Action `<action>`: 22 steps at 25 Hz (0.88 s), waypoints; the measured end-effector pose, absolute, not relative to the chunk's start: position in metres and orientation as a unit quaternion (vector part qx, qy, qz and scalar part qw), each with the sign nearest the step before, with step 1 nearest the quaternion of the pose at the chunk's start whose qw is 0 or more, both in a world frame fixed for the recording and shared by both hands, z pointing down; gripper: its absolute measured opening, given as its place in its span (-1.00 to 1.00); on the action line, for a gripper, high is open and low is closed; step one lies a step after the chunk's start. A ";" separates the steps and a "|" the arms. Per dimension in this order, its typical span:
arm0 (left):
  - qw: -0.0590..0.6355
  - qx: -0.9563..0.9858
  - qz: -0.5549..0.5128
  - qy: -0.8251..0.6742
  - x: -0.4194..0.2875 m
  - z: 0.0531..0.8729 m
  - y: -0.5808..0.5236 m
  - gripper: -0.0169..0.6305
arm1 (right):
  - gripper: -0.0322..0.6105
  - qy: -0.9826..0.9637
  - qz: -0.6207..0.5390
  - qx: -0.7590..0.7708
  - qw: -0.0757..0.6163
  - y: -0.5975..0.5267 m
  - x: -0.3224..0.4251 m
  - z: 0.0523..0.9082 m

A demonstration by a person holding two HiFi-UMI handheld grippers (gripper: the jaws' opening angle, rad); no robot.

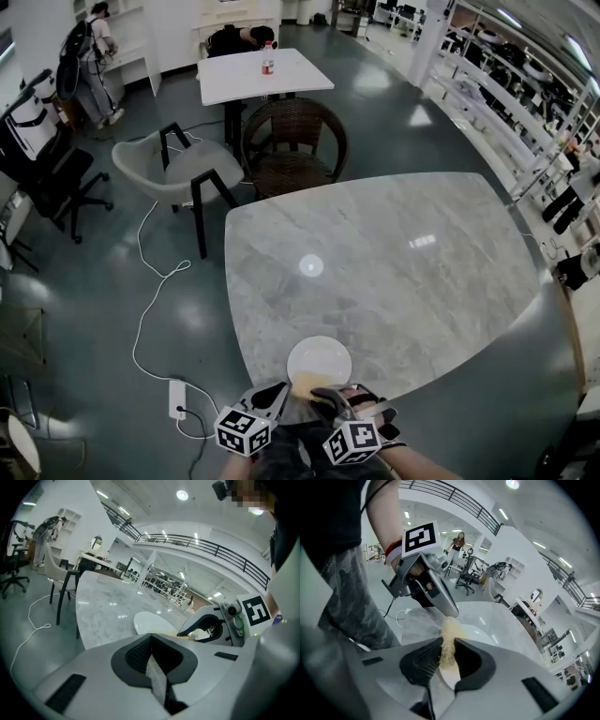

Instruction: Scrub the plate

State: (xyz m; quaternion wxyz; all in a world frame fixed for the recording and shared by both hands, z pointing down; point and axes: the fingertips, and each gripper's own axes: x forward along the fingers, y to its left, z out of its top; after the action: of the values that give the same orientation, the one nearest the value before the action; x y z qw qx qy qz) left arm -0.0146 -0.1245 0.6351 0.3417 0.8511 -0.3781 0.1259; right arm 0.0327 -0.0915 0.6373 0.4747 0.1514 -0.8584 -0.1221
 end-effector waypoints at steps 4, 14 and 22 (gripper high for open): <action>0.337 0.847 0.128 -0.391 -0.022 0.635 -0.124 -0.91 | -0.66 -0.859 -0.140 0.139 0.473 -0.104 0.025 0.640; 0.343 0.841 0.131 -0.397 -0.027 0.635 -0.119 -0.91 | -0.66 -0.843 -0.182 0.147 0.485 -0.151 0.027 0.642; 0.341 0.845 0.136 -0.388 -0.021 0.635 -0.119 -0.91 | -0.66 -0.828 -0.167 0.194 0.498 -0.168 0.049 0.641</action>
State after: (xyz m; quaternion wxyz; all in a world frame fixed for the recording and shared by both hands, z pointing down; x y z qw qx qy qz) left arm -0.0206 -0.1188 0.6348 0.3414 0.8452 -0.3881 0.1361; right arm 0.0494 -0.1677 0.6408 0.4983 0.1942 -0.8284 -0.1667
